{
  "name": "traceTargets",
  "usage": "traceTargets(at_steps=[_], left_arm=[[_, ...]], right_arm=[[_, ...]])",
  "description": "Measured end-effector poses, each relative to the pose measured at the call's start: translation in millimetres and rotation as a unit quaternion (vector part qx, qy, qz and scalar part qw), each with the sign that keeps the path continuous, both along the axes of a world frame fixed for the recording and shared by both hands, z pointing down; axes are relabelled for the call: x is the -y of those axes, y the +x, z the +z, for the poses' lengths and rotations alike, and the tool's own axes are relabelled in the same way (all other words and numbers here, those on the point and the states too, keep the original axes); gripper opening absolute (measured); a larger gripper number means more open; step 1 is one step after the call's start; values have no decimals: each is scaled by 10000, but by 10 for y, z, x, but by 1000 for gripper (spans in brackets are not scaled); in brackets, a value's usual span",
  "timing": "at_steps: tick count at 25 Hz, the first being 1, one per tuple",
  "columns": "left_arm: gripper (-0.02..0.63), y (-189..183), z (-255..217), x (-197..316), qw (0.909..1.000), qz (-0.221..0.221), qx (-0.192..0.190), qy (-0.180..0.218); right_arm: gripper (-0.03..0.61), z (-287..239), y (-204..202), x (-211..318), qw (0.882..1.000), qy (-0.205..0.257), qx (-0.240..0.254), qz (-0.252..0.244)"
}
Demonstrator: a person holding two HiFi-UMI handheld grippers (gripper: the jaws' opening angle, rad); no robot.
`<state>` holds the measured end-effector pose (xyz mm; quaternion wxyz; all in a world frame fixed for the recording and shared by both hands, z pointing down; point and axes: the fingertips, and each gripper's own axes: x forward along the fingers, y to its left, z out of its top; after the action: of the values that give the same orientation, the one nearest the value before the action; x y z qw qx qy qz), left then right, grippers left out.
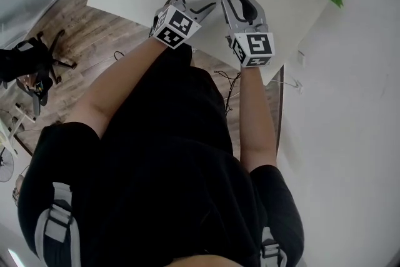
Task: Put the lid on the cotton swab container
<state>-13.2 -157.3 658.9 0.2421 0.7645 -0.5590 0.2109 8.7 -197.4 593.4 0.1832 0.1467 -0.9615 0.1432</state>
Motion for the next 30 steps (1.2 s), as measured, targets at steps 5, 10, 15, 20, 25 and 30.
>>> traceTargets(at_steps=[5,10,15,20,25,30], left_arm=[[241,-185,-307,-126,9996,-162,87,212],[234,-217,-823,-128,9977,-171,20,652],[155,-158,-1394,-217,9933,-86,-139,1143],[89,-14,-1955,-361,9863,61,-205,1635],[23,100,-2363,-514,9805,119,-209,1950],[9,215,-2625,-612,9766,334,-217,2111]], right_arm=[[164,-298,113,-95,9997,76,215,32],[164,-650,303,-113,9982,108,533,247],[149,-1064,470,-220,9950,162,929,332],[121,-1512,593,-380,9902,247,1345,293],[77,-1911,698,-557,9855,443,1627,191],[15,-2175,779,-640,9825,567,1768,157]])
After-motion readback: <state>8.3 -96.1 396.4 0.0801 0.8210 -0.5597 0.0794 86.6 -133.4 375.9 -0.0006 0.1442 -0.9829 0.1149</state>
